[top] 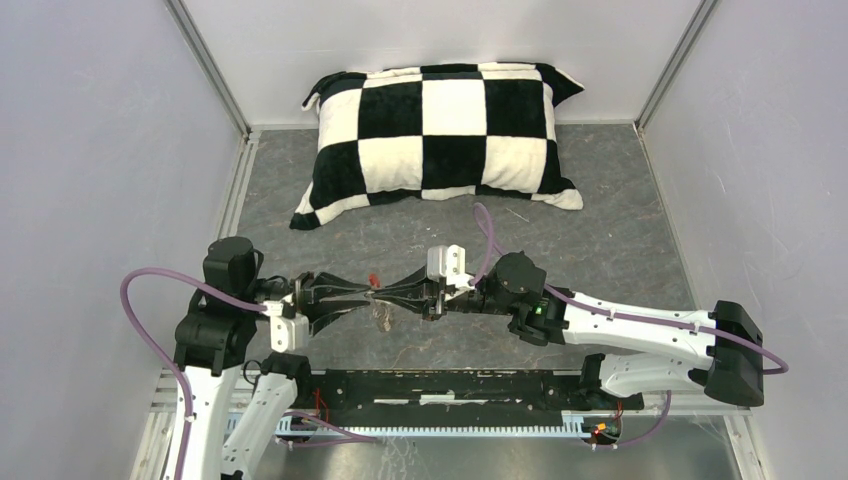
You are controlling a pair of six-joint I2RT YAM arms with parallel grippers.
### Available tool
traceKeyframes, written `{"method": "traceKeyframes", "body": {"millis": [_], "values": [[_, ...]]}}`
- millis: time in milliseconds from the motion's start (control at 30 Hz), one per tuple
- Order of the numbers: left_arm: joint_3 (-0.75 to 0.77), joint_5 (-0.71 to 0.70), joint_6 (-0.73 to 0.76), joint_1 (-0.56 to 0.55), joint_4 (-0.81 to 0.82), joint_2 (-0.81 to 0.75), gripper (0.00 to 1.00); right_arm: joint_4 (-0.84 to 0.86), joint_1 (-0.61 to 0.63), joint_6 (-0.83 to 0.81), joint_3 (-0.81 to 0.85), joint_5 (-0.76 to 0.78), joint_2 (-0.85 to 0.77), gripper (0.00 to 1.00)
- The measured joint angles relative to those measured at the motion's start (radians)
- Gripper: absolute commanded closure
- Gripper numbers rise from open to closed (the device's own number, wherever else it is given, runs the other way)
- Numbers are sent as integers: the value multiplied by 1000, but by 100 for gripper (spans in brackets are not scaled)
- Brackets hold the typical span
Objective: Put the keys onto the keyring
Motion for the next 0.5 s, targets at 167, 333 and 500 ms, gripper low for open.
{"method": "traceKeyframes", "body": {"millis": [167,333,500], "values": [[3,0,-10,0,0,3,78,-2,0,0,-6,5,0,99],[13,1,-22,0,0,8,78,-1,0,0,-10,13,0,99],[19,4,-29,0,0,10,82,-1,0,0,-11,16,0,99]]}}
